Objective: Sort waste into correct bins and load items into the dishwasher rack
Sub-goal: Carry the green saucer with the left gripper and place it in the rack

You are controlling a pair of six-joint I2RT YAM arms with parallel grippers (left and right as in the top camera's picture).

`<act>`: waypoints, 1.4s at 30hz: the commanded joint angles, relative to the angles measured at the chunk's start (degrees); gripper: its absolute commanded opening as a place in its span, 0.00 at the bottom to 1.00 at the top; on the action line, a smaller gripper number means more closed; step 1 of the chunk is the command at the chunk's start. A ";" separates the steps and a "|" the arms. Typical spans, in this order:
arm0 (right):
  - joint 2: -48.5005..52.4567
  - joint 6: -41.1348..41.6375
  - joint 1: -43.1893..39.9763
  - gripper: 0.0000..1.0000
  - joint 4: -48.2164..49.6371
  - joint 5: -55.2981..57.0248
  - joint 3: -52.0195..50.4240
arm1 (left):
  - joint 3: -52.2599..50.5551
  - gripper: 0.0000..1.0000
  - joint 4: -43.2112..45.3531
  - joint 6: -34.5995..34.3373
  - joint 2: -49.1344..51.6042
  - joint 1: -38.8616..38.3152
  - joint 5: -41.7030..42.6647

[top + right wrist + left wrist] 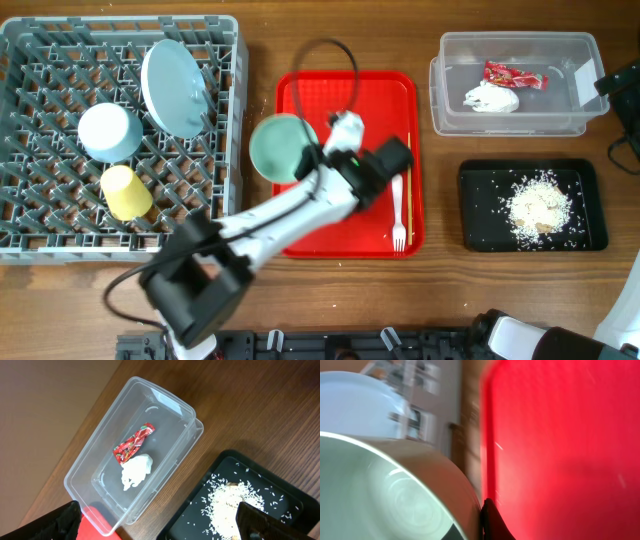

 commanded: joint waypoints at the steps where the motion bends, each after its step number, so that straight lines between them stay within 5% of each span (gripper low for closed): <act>1: 0.37 0.22 0.02 1.00 0.11 -0.11 -0.04 | 3.08 0.04 1.55 0.00 -9.40 8.48 -2.21; 8: 0.37 0.24 0.02 1.00 0.11 -0.11 -0.04 | 3.08 0.04 4.68 0.00 -16.85 30.10 2.67; 13: 0.37 0.22 0.02 1.00 0.11 -0.11 -0.04 | 3.08 0.04 8.39 0.00 -18.88 48.81 27.54; 24: 0.37 0.22 0.02 1.00 0.11 -0.11 -0.04 | 2.97 0.04 12.46 -3.48 -16.87 77.09 69.02; 26: 0.37 0.20 0.02 1.00 0.11 -0.11 -0.04 | 2.97 0.04 12.41 -3.52 -11.37 84.30 86.03; 34: 0.37 0.22 0.02 1.00 0.11 -0.11 -0.04 | 2.97 0.04 12.31 -3.50 -0.81 92.83 113.66; 42: 0.37 0.22 0.02 1.00 0.11 -0.11 -0.04 | 2.97 0.04 6.78 -3.45 -0.52 99.84 118.09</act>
